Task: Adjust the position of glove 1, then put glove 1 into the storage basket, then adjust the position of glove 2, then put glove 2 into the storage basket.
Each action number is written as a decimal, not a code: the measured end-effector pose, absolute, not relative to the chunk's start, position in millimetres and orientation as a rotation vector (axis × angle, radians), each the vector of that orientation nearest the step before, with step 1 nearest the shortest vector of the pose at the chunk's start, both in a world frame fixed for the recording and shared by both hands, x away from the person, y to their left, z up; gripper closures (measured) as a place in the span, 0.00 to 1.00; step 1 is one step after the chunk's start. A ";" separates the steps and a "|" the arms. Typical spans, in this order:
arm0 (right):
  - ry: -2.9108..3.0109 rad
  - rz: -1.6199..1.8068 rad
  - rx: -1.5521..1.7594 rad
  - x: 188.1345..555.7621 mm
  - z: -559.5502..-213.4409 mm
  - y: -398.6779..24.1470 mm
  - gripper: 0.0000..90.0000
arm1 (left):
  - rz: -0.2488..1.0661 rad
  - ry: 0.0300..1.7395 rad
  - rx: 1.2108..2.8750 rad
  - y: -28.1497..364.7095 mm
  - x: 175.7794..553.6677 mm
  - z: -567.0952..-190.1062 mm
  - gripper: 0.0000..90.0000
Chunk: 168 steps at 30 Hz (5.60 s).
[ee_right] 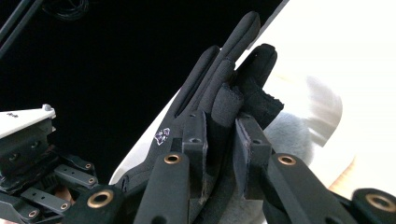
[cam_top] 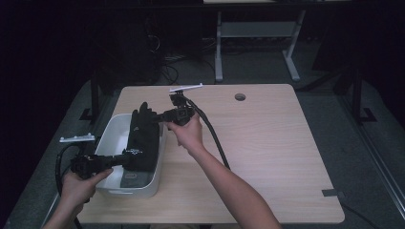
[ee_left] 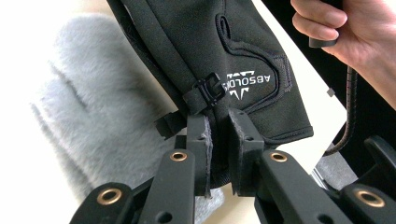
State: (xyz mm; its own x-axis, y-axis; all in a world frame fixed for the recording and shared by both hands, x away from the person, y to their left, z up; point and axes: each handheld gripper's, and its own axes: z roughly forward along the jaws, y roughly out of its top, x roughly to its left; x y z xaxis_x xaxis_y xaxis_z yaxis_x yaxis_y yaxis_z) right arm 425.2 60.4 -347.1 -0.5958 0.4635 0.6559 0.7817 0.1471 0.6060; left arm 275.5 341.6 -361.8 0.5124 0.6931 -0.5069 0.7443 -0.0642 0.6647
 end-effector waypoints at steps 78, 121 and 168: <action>-2.128 -1.393 -1.209 428.6 -371.7 53.4 0.67 | -0.077 1.265 1.733 369.8 270.0 -359.7 0.62; -2.073 -1.500 -1.262 414.6 -347.2 -27.6 0.60 | -0.140 1.109 1.787 300.7 287.1 -336.1 0.54; -2.029 -1.522 -1.414 397.8 -358.2 -103.6 0.60 | -0.180 1.014 1.858 255.9 293.8 -334.2 0.43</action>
